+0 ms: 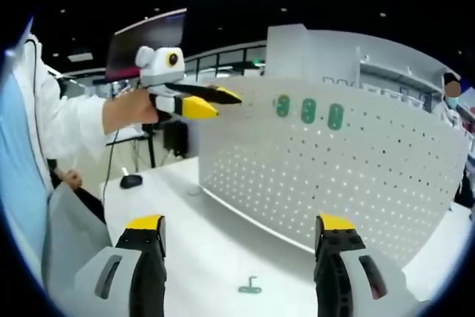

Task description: Insert the hook assembly into the mounting plate slot until the hook locks in place.

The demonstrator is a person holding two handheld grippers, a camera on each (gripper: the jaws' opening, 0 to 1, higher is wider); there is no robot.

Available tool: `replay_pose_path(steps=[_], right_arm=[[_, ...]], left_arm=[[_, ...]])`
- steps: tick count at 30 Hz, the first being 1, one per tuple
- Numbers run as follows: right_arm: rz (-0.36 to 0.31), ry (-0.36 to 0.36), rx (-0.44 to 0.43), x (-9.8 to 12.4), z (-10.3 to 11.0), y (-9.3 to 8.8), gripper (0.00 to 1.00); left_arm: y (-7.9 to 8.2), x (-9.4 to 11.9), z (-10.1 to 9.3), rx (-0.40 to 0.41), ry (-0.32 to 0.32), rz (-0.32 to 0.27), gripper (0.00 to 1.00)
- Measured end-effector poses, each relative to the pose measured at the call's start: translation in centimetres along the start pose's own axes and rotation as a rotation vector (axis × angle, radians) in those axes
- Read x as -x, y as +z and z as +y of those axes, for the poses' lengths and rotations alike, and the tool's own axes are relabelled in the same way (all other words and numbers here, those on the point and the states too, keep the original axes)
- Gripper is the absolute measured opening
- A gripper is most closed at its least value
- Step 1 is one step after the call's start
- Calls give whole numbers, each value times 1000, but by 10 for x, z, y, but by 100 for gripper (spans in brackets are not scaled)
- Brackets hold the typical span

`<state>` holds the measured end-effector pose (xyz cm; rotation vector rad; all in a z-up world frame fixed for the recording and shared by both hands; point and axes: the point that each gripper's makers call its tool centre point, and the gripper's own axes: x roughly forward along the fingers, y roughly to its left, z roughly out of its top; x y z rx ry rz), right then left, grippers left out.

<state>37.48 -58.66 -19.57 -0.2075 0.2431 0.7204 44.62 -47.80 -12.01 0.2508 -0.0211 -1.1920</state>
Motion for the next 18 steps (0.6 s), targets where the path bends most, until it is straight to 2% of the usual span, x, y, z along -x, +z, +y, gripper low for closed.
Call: replay_pose_path(steps=[11,18], right_arm=[[16,-26,-9,5,-14,-5,82],[43,-17,-24,-1,-14,-20,81]], left_arm=[[-21,25,-38,66,17,-2,44],[-34,41,-55,107,40,0,43]])
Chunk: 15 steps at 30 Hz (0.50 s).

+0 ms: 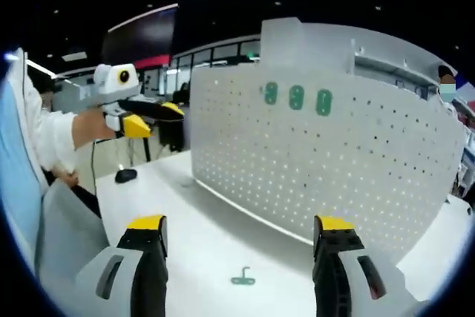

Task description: Insert the hook assembly into the mounting plate slot until the hook locks in place.

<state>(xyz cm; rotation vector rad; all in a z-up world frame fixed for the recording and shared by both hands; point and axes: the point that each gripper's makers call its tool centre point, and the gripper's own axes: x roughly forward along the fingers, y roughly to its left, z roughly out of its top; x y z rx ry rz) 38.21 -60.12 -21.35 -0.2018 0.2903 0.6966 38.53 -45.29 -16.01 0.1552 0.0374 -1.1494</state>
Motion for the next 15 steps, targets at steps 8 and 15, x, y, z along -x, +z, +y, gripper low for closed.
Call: replay_pose_path(steps=[8,15], right_arm=[[74,7,-49,-11,-4,-43,77],[156,34,-74,-18,-5,-78,68]], left_arm=[[-14,12,-18,24,3,13,42],[-15,15,-21,25,4,13,41]])
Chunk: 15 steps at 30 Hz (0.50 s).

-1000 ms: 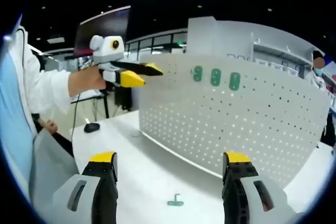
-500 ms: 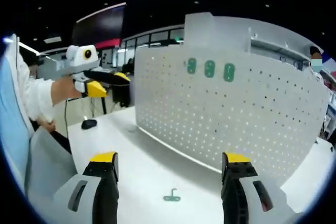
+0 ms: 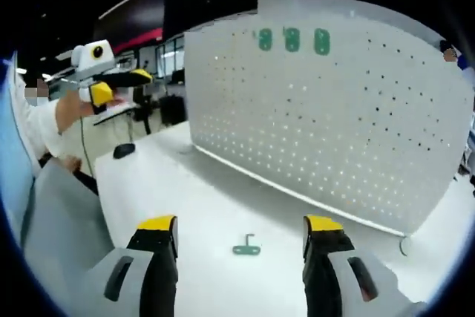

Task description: Insert the hook assembly into the mounting plate slot until the hook locks in place.

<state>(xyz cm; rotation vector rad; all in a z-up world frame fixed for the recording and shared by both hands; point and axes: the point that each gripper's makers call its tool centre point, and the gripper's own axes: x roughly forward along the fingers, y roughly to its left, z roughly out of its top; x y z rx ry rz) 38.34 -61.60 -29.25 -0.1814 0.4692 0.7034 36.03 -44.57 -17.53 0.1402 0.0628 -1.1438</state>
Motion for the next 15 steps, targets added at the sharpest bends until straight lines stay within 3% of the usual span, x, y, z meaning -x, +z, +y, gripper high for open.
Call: replay_pose_path(steps=[15], right_arm=[[168,-25,-39,-49,1,-50,64]], left_arm=[[-7,-7,-7,8,-22,12,39]])
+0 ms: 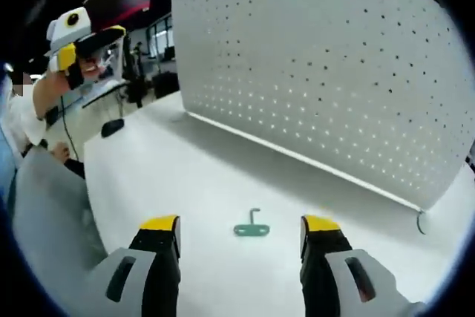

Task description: Insert the hook assembly into the mounting plate slot until the hook locks in place.

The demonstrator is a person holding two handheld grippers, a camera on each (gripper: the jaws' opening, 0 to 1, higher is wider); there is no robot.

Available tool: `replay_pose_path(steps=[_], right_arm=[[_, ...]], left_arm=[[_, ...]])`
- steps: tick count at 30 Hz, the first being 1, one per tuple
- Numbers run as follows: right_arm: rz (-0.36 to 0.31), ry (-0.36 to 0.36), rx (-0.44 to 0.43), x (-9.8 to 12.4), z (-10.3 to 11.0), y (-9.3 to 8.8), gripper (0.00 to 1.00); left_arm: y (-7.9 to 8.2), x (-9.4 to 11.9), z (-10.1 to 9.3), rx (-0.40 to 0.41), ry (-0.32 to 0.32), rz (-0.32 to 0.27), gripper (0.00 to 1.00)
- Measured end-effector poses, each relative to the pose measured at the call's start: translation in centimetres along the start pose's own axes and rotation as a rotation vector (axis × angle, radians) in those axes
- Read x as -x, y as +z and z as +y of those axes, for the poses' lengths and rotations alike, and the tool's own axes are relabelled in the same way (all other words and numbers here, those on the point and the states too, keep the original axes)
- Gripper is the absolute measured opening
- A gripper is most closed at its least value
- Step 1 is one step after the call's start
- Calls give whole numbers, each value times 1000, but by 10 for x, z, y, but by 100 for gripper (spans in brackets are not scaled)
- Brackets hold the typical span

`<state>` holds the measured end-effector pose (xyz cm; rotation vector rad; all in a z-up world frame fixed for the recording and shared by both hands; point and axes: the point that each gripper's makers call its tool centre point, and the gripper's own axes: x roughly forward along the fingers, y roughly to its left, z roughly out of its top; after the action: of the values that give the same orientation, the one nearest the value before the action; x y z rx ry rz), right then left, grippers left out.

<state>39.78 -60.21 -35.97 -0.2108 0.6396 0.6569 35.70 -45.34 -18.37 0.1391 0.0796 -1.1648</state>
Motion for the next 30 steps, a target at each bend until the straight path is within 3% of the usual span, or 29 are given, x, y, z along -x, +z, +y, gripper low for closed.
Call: replay_pose_path(steps=[15,30], right_arm=[[156,65,-65,-29,9,-32,50],[230,99,-63,-50,7,-36,48]], left_arm=[[-7,4,2,9,-2,8,37],[-13,7,5,26,1,15,35]])
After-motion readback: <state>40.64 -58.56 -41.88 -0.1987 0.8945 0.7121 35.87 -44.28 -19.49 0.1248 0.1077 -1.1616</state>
